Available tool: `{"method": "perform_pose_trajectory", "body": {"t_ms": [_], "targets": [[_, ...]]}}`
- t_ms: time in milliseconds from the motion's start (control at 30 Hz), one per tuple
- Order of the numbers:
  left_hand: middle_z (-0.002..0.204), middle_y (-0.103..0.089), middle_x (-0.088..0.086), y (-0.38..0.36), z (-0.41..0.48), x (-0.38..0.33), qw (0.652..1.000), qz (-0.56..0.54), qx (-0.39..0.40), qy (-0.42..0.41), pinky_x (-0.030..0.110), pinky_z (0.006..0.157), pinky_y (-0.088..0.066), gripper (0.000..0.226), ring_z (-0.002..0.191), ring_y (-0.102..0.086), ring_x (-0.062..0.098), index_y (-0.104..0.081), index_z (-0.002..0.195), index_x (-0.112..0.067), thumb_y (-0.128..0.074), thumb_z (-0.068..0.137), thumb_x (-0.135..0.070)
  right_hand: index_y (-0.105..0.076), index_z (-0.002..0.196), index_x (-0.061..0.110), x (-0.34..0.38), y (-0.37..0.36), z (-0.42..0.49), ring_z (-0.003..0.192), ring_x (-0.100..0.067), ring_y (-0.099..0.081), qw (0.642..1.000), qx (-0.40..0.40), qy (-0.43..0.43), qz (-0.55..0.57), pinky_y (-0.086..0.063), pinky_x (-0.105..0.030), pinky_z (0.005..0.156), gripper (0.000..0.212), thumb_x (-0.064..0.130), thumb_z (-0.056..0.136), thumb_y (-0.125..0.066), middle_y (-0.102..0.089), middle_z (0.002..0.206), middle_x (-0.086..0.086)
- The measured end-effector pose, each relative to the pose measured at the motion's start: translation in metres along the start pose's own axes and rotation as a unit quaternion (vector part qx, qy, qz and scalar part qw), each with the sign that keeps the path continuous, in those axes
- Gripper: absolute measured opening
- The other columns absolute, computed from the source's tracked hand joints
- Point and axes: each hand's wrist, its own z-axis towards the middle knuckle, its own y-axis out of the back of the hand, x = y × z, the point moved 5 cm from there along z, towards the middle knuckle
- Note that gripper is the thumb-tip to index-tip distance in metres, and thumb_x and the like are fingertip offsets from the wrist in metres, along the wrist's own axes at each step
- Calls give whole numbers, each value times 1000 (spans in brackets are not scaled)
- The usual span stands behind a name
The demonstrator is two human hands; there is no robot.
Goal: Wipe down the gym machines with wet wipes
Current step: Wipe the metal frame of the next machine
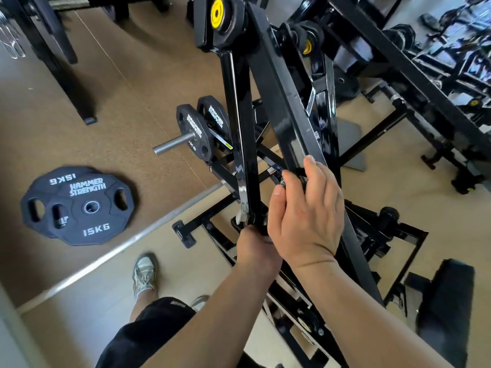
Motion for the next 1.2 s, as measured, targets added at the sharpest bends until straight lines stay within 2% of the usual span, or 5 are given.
{"method": "perform_pose_trajectory", "body": {"t_ms": [267, 767, 867, 1067, 1200], "targets": [[54, -52, 3, 8, -9, -29, 979, 65, -189, -27, 20, 41, -46, 27, 45, -51, 13, -58, 88, -13, -38, 102, 0, -62, 131, 11, 0, 3, 0, 136, -37, -45, 1000, 15, 9, 11, -39, -52, 110, 44, 36, 108, -33, -50, 148, -18], [127, -63, 31, 48, -91, -84, 911, 390, -52, -120, 38, 77, -55, 43, 108, -67, 41, -60, 129, 0, -59, 97, -29, -66, 110, 28, 41, 30, -87, 71, -5, -58, 934, 147, 51, 322, -52, -33, 62, 19, 33, 105, -48, -61, 85, 17], [111, -72, 24, 40, -118, -83, 878, 460, 11, -132, 31, 66, -53, 33, 89, -70, 28, -67, 117, 0, -53, 106, -27, -47, 143, 41, 38, -6, -115, 111, 1, -60, 858, 322, -175, 359, -56, -32, 91, 43, 58, 103, -40, -60, 131, 19], [110, -73, 22, 28, -146, -87, 851, 512, 60, -97, 45, 85, -53, 29, 101, -71, 36, -70, 108, -6, -52, 108, -28, -63, 134, 31, 58, -28, -147, 120, -16, -68, 448, 413, -478, 633, -50, -48, 108, 43, 56, 99, -54, -73, 126, 4], [97, -75, 15, 31, -129, -102, 812, 573, -7, -107, 40, 76, -52, 23, 89, -69, 31, -72, 96, -13, -60, 102, -30, -72, 121, 16, 50, -39, -157, 104, -25, -76, 483, 307, -567, 592, -59, -46, 95, 26, 27, 109, -52, -79, 109, -9]]}}
